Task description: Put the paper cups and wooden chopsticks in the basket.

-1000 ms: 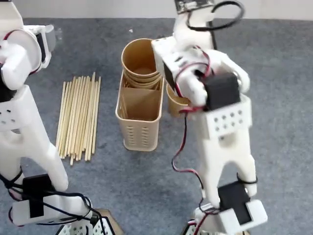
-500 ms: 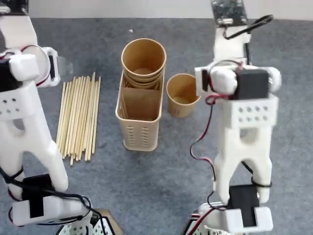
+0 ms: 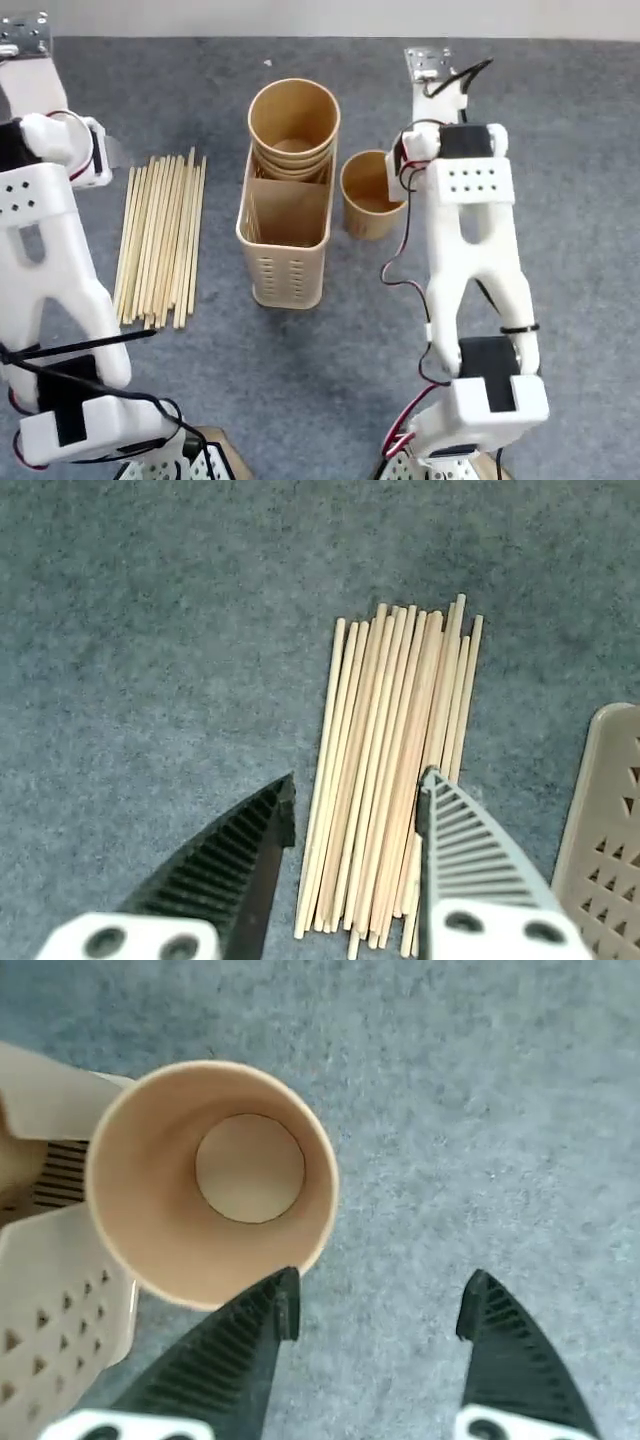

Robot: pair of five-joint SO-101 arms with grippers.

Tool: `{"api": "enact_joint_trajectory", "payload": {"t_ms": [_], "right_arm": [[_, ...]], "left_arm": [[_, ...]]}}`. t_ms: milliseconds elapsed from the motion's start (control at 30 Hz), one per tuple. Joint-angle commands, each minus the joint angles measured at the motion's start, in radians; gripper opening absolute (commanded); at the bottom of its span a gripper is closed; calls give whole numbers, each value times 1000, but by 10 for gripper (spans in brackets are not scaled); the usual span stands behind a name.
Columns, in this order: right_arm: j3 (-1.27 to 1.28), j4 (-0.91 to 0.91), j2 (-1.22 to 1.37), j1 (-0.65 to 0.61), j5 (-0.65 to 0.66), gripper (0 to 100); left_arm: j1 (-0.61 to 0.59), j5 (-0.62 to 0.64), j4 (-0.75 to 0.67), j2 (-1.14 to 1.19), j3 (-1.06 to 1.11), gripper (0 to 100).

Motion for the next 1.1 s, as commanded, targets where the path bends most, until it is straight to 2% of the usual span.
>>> {"api": "enact_joint_trajectory", "payload": {"t_ms": [0,300,367,433,467,500,600,800,933,1067], "right_arm": [[22,-53,18,13,9,259],[58,-140,163,13,9,245],[56,-133,188,15,9,166],[41,-131,189,16,9,26],[27,-116,185,21,9,0],[10,-84,174,35,9,22],[-101,30,116,84,9,4],[-495,298,-116,151,9,7],[-774,381,-269,62,9,6],[-935,367,-360,-120,8,6]], "left_arm": [[-8,-9,-20,-33,5,221],[-8,-9,-20,-28,7,221],[-8,-9,-20,-28,8,221],[-8,-9,-20,-27,8,221],[-8,-9,-20,-27,8,221],[-10,-9,-20,-27,8,221],[-13,-9,-20,-27,8,221],[-8,-9,-20,-27,8,221],[-7,-9,-20,-27,8,221],[-7,-9,-20,-27,8,221]]}}
